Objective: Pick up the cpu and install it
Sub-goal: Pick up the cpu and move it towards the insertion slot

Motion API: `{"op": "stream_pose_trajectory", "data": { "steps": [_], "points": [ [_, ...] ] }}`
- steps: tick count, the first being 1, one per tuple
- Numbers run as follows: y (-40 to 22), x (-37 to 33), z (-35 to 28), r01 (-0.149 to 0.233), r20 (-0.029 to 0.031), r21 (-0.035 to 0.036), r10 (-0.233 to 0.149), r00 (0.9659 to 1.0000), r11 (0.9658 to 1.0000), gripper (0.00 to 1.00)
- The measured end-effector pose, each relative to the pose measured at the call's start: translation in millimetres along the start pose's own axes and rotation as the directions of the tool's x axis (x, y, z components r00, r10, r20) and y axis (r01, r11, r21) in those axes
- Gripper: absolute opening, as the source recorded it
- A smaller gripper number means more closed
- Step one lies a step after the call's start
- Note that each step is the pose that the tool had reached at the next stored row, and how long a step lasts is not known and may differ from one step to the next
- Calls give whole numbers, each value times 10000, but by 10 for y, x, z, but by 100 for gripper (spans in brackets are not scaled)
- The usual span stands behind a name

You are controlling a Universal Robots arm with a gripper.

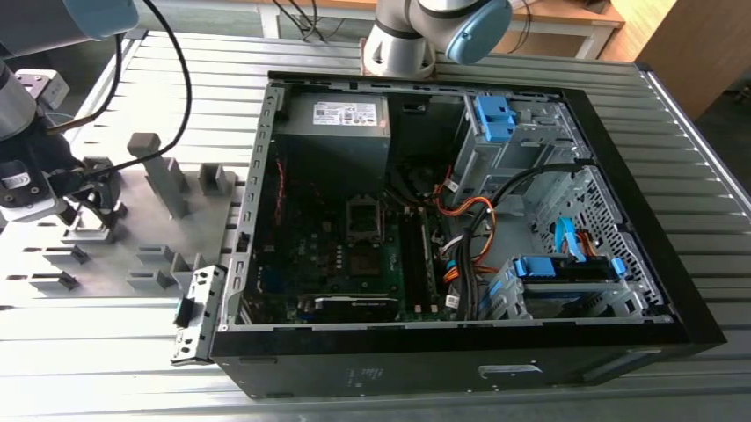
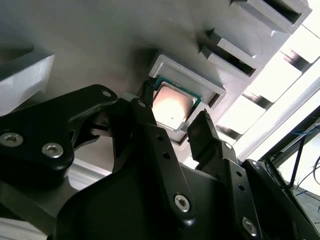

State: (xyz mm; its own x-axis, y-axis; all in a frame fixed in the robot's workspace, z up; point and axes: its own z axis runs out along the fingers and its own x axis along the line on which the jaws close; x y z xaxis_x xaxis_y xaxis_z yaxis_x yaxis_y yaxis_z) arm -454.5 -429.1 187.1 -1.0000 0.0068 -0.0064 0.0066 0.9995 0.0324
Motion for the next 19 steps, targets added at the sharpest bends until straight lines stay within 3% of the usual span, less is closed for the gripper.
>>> {"op": "stream_pose_trajectory", "data": {
  "steps": [19],
  "points": [
    [2,-11,29,130,-4,-1,-130,9999,9999,55]
  ]
}}
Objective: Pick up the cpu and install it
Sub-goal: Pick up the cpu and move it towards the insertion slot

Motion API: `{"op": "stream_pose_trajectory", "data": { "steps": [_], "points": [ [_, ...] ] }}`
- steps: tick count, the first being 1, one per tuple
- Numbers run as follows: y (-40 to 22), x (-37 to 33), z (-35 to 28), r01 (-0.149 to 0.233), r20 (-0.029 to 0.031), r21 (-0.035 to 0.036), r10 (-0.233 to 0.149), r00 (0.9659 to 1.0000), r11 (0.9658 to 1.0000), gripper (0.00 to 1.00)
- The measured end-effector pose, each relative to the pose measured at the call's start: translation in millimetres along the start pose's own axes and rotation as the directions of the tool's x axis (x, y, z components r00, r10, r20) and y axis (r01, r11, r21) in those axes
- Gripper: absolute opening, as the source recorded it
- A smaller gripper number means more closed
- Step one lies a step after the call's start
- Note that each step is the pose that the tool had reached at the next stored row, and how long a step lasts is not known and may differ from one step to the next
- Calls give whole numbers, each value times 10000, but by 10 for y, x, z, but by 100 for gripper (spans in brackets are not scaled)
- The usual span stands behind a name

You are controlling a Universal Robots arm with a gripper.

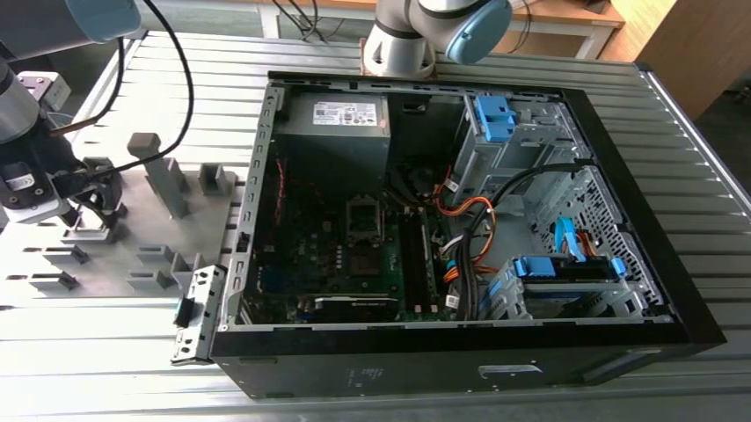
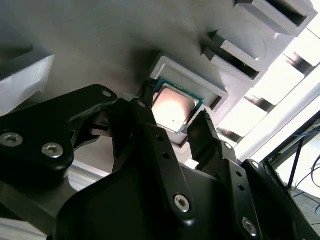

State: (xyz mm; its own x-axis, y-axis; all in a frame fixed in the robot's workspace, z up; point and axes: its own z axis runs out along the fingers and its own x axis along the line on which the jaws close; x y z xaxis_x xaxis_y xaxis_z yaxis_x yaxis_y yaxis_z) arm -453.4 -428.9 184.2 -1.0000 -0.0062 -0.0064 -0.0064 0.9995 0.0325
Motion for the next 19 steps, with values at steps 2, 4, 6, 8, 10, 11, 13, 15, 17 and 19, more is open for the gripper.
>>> {"op": "stream_pose_trajectory", "data": {
  "steps": [2,4,6,8,10,11,13,15,17,19],
  "points": [
    [1,-3,0,34,-1,0,-34,10000,10000,55],
    [1,-4,0,51,-2,0,-51,10000,10000,55],
    [1,-6,0,61,-2,0,-61,10000,10000,55],
    [1,-6,0,63,-2,-1,-63,10000,10000,55],
    [1,-6,0,63,-3,0,-63,10000,10000,55],
    [2,-6,0,63,-3,0,-63,10000,10000,55],
    [1,-6,0,64,-3,0,-64,10000,10000,55],
    [2,-6,0,64,-2,-1,-64,10000,10000,55],
    [1,-6,-1,64,-4,1,-64,10000,10000,53],
    [1,-6,0,66,-3,0,-66,10000,10000,47]
  ]
}}
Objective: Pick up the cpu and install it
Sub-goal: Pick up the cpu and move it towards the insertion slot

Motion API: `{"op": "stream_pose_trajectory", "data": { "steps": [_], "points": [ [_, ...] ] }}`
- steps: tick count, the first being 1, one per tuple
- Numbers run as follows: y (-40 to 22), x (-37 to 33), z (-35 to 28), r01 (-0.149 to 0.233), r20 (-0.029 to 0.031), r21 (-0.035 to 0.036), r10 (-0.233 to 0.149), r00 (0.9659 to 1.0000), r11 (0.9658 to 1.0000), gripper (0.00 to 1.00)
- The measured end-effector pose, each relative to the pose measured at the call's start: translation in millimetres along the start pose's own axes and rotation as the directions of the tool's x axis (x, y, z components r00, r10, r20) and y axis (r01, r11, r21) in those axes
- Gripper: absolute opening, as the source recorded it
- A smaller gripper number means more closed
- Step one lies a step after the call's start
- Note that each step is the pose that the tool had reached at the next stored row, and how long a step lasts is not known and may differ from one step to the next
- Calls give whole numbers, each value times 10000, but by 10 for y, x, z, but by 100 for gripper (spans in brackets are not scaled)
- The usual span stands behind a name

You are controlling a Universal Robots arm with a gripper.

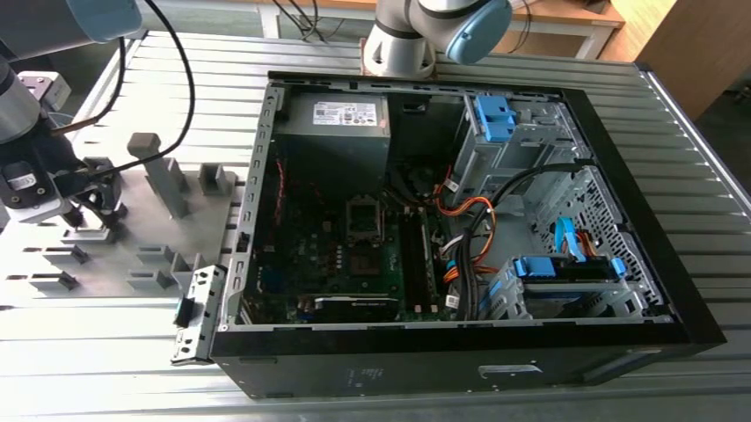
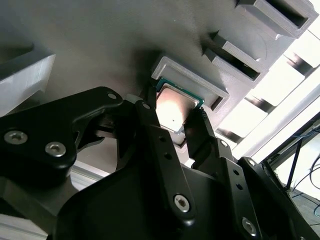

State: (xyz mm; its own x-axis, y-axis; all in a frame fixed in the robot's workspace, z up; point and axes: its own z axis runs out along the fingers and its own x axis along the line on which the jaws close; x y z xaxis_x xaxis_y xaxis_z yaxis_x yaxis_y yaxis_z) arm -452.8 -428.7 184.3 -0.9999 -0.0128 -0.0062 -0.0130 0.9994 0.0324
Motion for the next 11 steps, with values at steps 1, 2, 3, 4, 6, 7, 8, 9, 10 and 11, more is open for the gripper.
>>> {"op": "stream_pose_trajectory", "data": {
  "steps": [1,2,3,4,6,7,8,9,10,11],
  "points": [
    [0,0,0,0,0,0,0,10000,10000,47],
    [0,0,0,0,1,0,0,10000,10000,47],
    [0,0,0,1,1,-1,-1,10000,10000,47],
    [0,0,0,1,0,0,-1,10000,10000,47],
    [0,0,0,1,0,-1,-1,10000,10000,47],
    [0,0,0,1,0,0,-1,10000,10000,47],
    [0,0,0,1,1,0,-1,10000,10000,47],
    [0,0,0,2,0,0,-2,10000,10000,47],
    [0,0,0,2,1,-1,-2,10000,10000,47],
    [0,0,0,3,1,-1,-3,10000,10000,47]
  ]
}}
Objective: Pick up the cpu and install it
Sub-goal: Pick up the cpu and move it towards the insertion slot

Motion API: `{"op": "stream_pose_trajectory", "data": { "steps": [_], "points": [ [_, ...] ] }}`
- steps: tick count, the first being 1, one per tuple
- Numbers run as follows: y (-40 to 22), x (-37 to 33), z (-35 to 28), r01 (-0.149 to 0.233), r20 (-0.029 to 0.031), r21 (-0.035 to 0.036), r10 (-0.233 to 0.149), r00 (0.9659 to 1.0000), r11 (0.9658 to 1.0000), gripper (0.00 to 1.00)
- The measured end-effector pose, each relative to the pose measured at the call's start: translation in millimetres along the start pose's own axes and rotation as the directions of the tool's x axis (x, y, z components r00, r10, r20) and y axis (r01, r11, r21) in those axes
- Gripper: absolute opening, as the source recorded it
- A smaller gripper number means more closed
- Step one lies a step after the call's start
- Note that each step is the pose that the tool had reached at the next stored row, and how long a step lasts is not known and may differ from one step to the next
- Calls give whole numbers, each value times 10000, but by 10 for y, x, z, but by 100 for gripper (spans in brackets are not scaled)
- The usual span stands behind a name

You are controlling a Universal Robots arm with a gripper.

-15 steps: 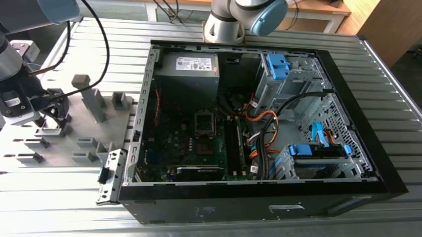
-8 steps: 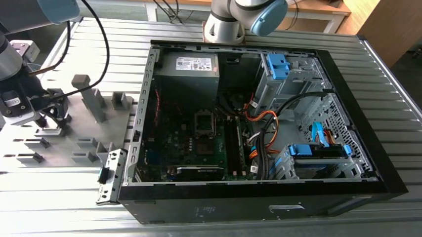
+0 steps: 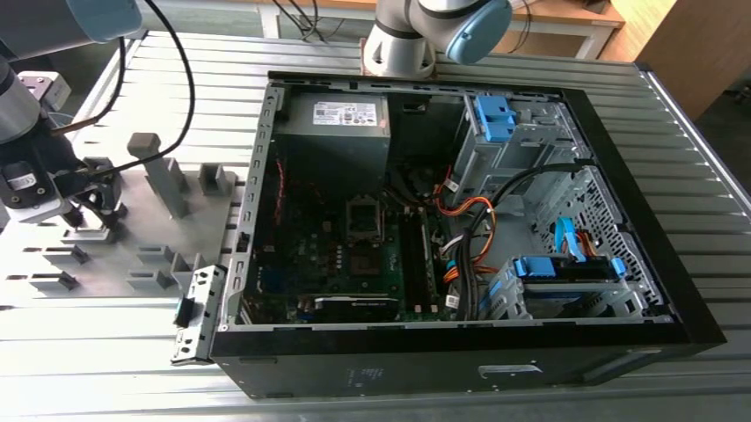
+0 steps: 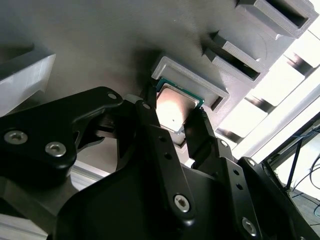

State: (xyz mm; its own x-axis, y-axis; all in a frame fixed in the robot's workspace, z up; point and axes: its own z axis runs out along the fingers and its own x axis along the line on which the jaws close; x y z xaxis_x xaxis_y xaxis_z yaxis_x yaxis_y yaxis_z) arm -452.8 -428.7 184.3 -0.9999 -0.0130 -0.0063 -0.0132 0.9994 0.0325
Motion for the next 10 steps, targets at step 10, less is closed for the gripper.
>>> {"op": "stream_pose_trajectory", "data": {
  "steps": [10],
  "points": [
    [3,-1,-92,0,0,0,0,10000,10000,47]
  ]
}}
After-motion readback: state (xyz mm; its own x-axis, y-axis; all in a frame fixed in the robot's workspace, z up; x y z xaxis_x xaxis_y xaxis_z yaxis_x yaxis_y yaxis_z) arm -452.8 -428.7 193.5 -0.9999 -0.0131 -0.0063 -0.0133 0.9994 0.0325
